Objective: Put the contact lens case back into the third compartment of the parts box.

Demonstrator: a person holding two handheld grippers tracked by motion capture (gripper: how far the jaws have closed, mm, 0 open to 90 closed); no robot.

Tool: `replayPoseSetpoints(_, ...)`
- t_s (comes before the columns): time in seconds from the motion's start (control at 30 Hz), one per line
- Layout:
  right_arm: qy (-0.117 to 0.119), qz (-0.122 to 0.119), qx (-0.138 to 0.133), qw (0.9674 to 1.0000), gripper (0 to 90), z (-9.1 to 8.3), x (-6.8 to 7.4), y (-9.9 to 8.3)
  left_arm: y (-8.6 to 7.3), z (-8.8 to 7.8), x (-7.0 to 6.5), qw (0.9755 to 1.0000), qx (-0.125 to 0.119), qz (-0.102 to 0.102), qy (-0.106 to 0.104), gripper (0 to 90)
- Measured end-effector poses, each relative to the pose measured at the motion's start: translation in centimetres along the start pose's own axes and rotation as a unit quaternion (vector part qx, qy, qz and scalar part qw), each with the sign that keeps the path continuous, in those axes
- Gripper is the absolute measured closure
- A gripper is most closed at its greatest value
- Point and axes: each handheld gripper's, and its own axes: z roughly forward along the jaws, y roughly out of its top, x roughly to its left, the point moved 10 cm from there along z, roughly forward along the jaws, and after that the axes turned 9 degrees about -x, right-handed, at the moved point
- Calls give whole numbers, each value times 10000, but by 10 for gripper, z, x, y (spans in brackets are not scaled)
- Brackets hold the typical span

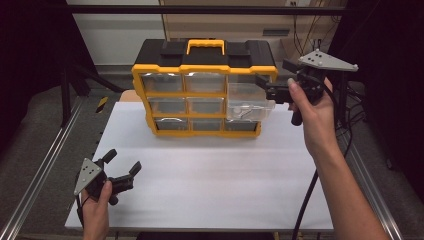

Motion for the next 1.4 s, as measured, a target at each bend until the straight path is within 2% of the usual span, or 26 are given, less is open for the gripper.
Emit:
replayPoseSetpoints(0.3, -51, 75, -190, 9998, 17, -17, -11, -3, 0, 0, 0, 10000, 9, -45, -13, 8)
replayPoseSetpoints(0.63, -190, 164, -446, 9987, 24, -44, -18, -29, 0, 1, 0, 10000, 1, -47, -11, 7)
replayPoseSetpoints(0.8, -259, 123, -422, 9987, 22, -56, -21, -49, 1, -1, 0, 10000, -2, 12, 9, 7)
replayPoseSetpoints(1.03, -352, 50, -355, 9987, 21, -68, -23, -85, 1, -1, 0, 10000, -11, -36, -12, 7)
replayPoseSetpoints(1.2, -351, 53, -275, 9990, 21, -78, -22, -111, 2, -1, 0, 10000, -31, -48, -12, 7)
replayPoseSetpoints(1.4, -372, 93, -205, 9991, 24, -88, -21, -133, 2, -1, 0, 10000, -27, -42, -11, 7)
